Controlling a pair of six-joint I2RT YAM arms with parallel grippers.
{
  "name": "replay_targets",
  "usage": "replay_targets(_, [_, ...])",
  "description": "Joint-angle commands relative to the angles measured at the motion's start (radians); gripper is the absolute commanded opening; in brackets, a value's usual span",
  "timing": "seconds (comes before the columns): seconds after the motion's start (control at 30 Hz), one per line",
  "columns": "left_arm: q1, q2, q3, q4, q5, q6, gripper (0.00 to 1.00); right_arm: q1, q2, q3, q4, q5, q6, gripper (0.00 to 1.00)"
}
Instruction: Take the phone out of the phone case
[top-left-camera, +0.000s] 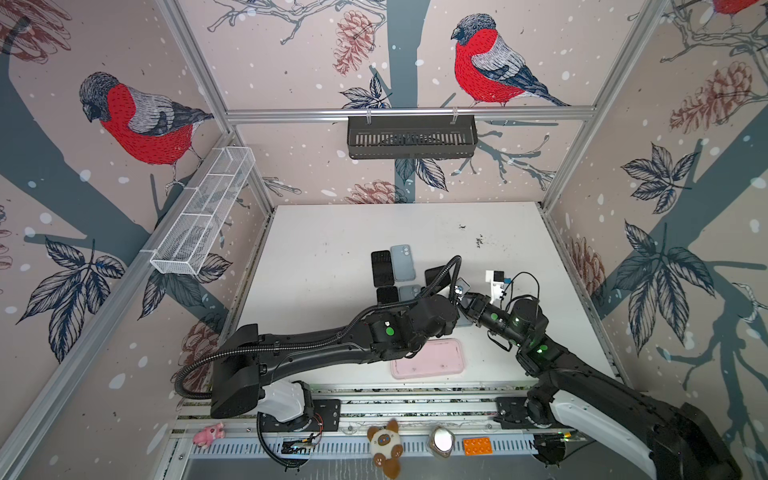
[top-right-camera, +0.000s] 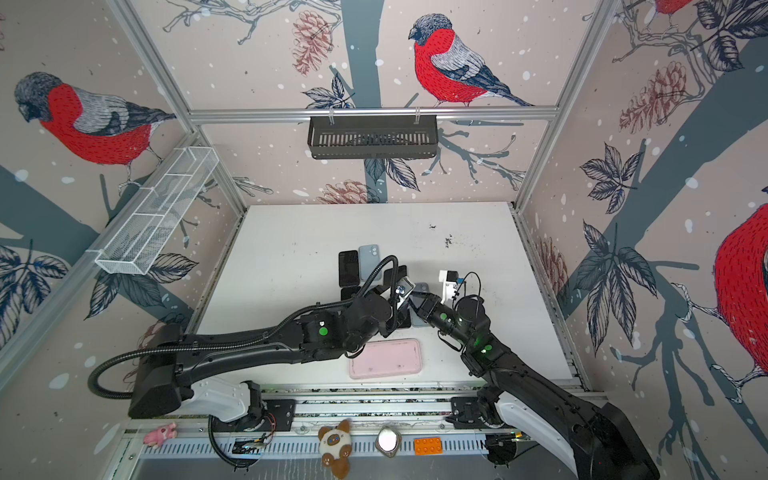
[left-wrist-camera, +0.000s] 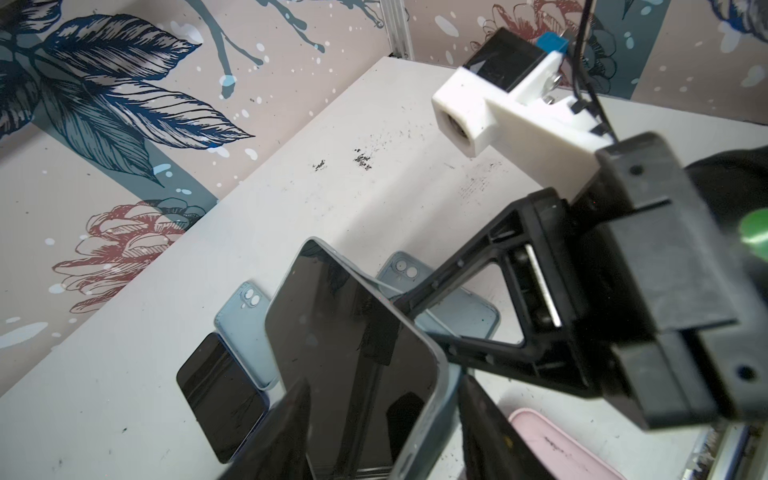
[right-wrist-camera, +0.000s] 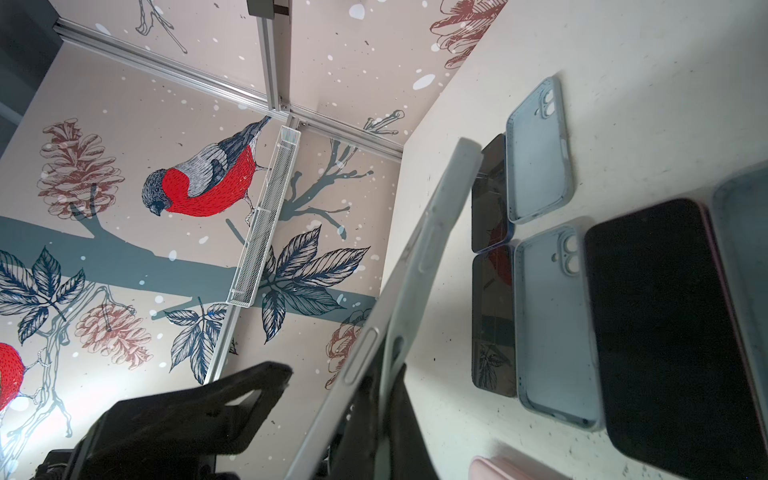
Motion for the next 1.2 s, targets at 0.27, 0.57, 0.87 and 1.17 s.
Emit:
replay_targets(0.27, [-0.001, 0.069, 0.032, 0.010, -0.090, 0.040, 0.31, 0.006, -0.003, -0.006, 0.068, -0.018, 0.002, 0.00])
replay_targets(0.57, [-0.005, 0.100, 0.075, 0.002, -0.005, 0.123, 0.04, 0.004, -0.019, 0.010, 0.024, -0.026, -0.019, 0.00])
replay_targets(0.87, [-0.007, 0.022, 0.053, 0.082, -0.064, 0.203, 0.00, -0.008, -0.024, 0.017, -0.038, -0.019, -0.054, 0.00])
replay_targets(1.17, [-0.006, -0.102, 0.034, 0.153, -0.030, 0.284, 0.00, -0.048, 0.024, -0.033, -0.012, -0.019, -0.057, 0.00])
